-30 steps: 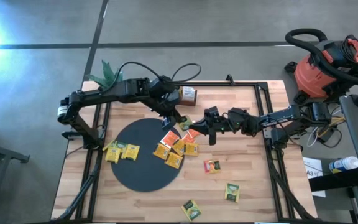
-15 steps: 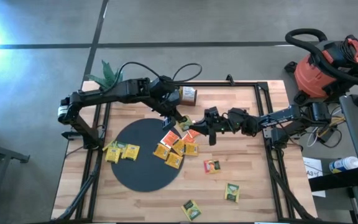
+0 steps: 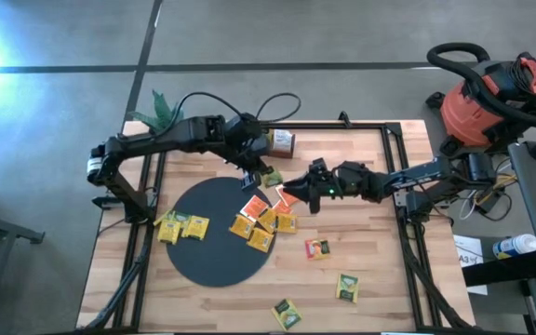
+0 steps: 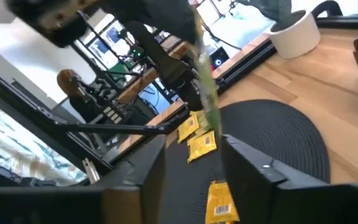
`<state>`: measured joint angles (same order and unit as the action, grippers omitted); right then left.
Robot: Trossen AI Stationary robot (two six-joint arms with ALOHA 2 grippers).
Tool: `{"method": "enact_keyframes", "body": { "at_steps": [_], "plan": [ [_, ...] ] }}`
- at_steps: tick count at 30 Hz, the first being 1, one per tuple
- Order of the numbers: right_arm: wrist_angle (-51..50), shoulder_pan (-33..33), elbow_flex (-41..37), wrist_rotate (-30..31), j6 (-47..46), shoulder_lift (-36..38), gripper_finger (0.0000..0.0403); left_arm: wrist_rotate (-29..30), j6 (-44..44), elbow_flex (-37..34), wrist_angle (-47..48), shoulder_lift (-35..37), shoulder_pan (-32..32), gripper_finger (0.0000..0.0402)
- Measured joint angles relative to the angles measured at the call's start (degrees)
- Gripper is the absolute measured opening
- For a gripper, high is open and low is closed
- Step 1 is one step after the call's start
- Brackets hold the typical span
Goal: Pick & Place Tea
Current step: Put the yellow tea bag into the middle section of the wooden organizer
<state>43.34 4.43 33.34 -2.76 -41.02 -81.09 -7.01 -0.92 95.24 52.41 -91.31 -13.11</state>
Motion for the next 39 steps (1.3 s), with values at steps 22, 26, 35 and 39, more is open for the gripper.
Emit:
{"method": "enact_keyframes", "body": {
  "at_steps": [22, 26, 35, 39],
  "plan": [
    [-23.9, -2.4, -0.8, 0.4, -6.8, 9.7, 0.0194, 11.3, 36.2, 18.7, 10.1, -24.9, -15.3, 0.0000],
    [-23.9, -2.4, -1.0, 0.4, -7.5, 9.7, 0.0194, 13.6, 38.2, 22.6, 10.1, -28.0, -17.7, 0.0000],
    [-27.0, -2.4, -1.4, 0.4, -8.5, 9.7, 0.0194, 11.6, 38.5, 22.7, 10.1, -30.0, -20.0, 0.0000],
    [-28.2, -2.4, -1.4, 0.4, -8.5, 9.7, 0.0194, 10.7, 38.6, 22.6, 10.1, -30.0, -20.0, 0.0000]
  ]
}}
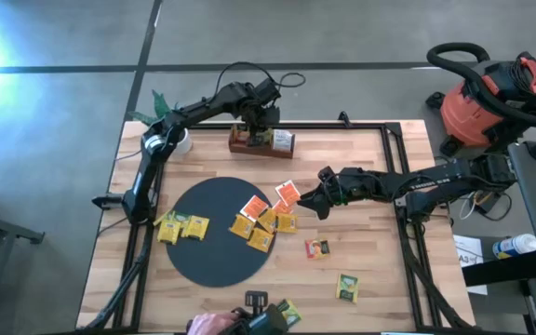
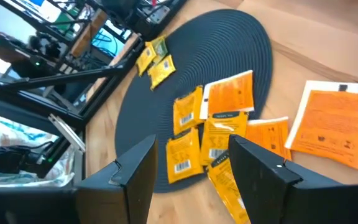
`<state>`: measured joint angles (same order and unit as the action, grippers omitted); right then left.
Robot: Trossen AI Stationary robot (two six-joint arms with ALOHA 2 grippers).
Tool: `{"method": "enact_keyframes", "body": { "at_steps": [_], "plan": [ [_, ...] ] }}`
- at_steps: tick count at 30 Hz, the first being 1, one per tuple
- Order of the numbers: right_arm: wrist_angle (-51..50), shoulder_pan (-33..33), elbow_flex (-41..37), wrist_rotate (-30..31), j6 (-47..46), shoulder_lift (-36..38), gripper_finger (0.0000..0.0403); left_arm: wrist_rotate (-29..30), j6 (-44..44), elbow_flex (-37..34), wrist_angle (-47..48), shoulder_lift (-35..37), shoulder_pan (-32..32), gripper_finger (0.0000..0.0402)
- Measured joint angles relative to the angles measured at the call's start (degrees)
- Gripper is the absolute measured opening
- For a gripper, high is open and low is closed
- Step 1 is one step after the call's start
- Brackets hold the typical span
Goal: Pick & Place Tea
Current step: Put the yellow tea bag into the middle section of the wooden organizer
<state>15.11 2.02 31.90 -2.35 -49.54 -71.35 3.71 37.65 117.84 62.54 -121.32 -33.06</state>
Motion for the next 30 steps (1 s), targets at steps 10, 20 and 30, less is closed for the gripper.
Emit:
{"method": "enact_keyframes", "body": {
  "at_steps": [10, 20, 30],
  "plan": [
    [0.0, 0.0, -0.1, 0.1, 0.0, 0.0, 0.0194, -1.6, -0.2, -4.3, -0.5, 0.0, -0.1, 0.0000],
    [0.1, 0.0, -0.1, 0.2, -0.3, 0.0, 0.0194, -1.0, -0.2, -8.7, -7.0, 0.0, -0.1, 0.0000],
    [0.1, 0.0, -0.1, 0.1, -0.7, 0.0, 0.0194, 4.0, 0.0, -9.5, -11.3, 0.0, -0.3, 0.0000]
  ]
}}
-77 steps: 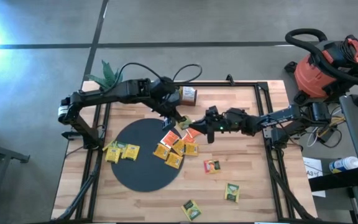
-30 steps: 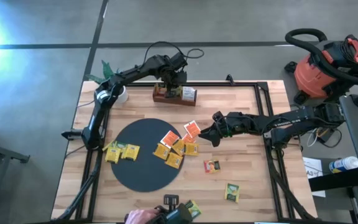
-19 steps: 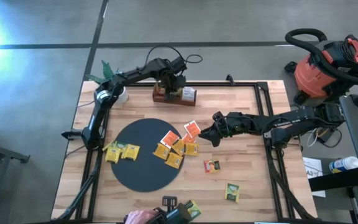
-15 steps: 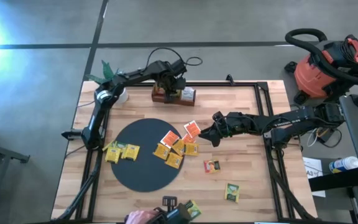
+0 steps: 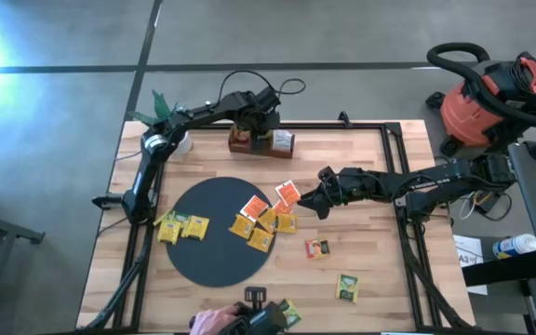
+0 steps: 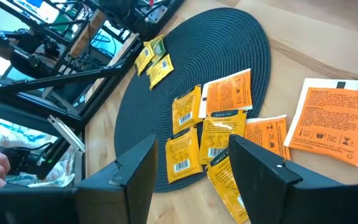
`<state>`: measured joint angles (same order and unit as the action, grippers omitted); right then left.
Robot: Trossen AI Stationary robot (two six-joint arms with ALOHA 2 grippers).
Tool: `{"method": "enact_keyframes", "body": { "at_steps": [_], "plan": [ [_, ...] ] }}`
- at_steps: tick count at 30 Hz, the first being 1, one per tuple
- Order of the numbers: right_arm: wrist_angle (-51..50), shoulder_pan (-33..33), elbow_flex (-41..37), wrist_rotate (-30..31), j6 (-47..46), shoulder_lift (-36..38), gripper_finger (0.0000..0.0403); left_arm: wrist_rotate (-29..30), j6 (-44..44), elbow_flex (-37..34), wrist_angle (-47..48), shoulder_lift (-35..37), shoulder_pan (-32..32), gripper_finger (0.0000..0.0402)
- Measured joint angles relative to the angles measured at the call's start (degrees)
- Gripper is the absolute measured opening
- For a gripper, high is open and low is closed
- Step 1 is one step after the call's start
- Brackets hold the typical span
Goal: Pick & Place Tea
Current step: Put the yellow tea bag into the middle section of the wooden organizer
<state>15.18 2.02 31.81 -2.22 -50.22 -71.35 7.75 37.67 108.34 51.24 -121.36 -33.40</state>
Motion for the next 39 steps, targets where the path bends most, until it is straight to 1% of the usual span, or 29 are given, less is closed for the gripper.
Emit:
{"method": "enact_keyframes", "body": {
  "at_steps": [3, 6, 8, 12, 16, 21, 23, 25, 27, 28, 30, 33, 35, 37, 39],
  "plan": [
    [0.0, 0.0, 0.0, 0.0, 0.0, 0.0, 0.0194, 2.3, 0.0, -0.9, -0.3, 0.0, 0.0, 0.0000],
    [0.0, 0.0, 0.0, 0.0, -0.1, 0.0, 0.0194, 2.9, -1.0, -1.1, -0.2, 0.0, 0.0, 0.0003],
    [0.0, 0.0, 0.0, 0.0, -0.4, 0.0, 0.0194, 2.9, -2.5, -1.1, -0.4, 0.0, 0.0, 0.0013],
    [0.0, 0.0, 0.0, 0.3, -0.4, 0.0, 0.0194, 3.6, -3.2, -1.1, -0.5, 0.0, 0.1, 0.0050],
    [0.0, 0.0, 0.0, 0.3, -0.5, 0.0, 0.0194, 9.7, -1.3, -1.1, -0.5, 0.3, 0.7, 0.0079],
    [0.0, 0.0, 0.0, 0.5, -0.4, 0.0, 0.0194, 16.1, -0.7, 0.4, -0.7, 1.7, 2.1, 0.0087],
    [0.0, 0.0, 0.0, 0.5, -0.4, 0.0, 0.0194, 19.7, -2.8, 1.4, -0.7, 3.1, 3.1, 0.0087],
    [0.0, 0.0, 0.0, 0.5, 0.0, 0.0, 0.0194, 21.8, -7.5, 2.0, -0.7, 5.3, 4.5, 0.0087],
    [0.0, 0.0, 0.0, 0.5, 0.5, 0.0, 0.0194, 19.9, -14.0, 1.9, 0.1, 8.3, 6.3, 0.0087],
    [-0.2, 0.0, 0.0, 0.5, 0.6, 0.0, 0.0194, 17.2, -17.2, 1.5, 0.4, 10.0, 7.3, 0.0087],
    [-1.9, 0.0, 0.0, 0.4, 0.7, 0.0, 0.0194, 9.1, -22.3, 0.2, 2.7, 13.2, 9.1, 0.0087],
    [-6.9, 0.0, 0.0, -1.0, 0.4, 0.0, 0.0194, -4.2, -26.6, -3.8, 4.5, 17.8, 12.6, 0.0087],
    [-11.3, 0.0, 0.0, -3.2, 0.4, 0.0, 0.0194, -10.0, -28.7, -8.2, 4.4, 21.1, 15.7, 0.0087],
    [-15.8, -0.4, 0.0, -5.6, 0.3, -0.1, 0.0194, -11.7, -30.7, -13.0, 3.3, 24.2, 19.3, 0.0087],
    [-19.1, -1.3, 0.0, -6.8, 0.3, -0.1, 0.0194, -10.2, -32.4, -18.2, 2.4, 26.9, 23.4, 0.0087]
  ]
}}
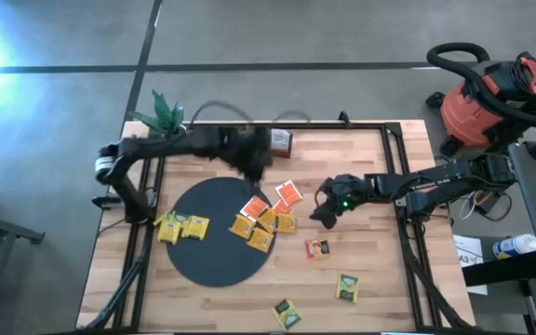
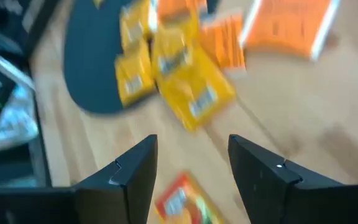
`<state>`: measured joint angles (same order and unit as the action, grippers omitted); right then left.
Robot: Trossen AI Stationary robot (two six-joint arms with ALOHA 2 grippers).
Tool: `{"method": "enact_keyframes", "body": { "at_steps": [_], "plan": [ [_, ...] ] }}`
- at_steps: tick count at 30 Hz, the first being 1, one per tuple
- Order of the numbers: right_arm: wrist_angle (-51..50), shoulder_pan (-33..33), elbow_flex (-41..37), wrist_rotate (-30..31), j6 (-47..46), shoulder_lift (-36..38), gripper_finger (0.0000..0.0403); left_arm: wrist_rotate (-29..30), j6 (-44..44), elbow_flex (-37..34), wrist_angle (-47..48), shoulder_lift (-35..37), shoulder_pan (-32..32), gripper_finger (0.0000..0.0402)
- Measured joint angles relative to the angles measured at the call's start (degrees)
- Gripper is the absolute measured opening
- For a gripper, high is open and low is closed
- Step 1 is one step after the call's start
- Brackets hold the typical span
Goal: Pick & Place Tea
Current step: Put the yellow tea bag into the middle section of the wooden organizer
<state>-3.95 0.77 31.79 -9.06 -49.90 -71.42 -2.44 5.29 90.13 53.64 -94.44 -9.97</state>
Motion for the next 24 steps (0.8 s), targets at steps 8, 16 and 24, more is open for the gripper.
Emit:
{"method": "enact_keyframes", "body": {
  "at_steps": [8, 16, 24],
  "plan": [
    [-2.6, -4.9, 0.0, 0.0, -0.9, 0.0, 0.0194, 14.5, -14.9, -17.0, 0.0, 7.0, 15.7, 0.0087],
    [-0.4, -6.9, 0.0, 3.0, -2.8, 0.0, 0.0194, 8.9, -50.7, -25.4, 14.7, 9.1, 19.1, 0.0087],
    [-0.6, -7.0, 0.0, 3.0, -7.9, -0.7, 0.0194, 7.0, -53.1, -28.2, 7.5, 9.1, 22.8, 0.0087]
  ]
}}
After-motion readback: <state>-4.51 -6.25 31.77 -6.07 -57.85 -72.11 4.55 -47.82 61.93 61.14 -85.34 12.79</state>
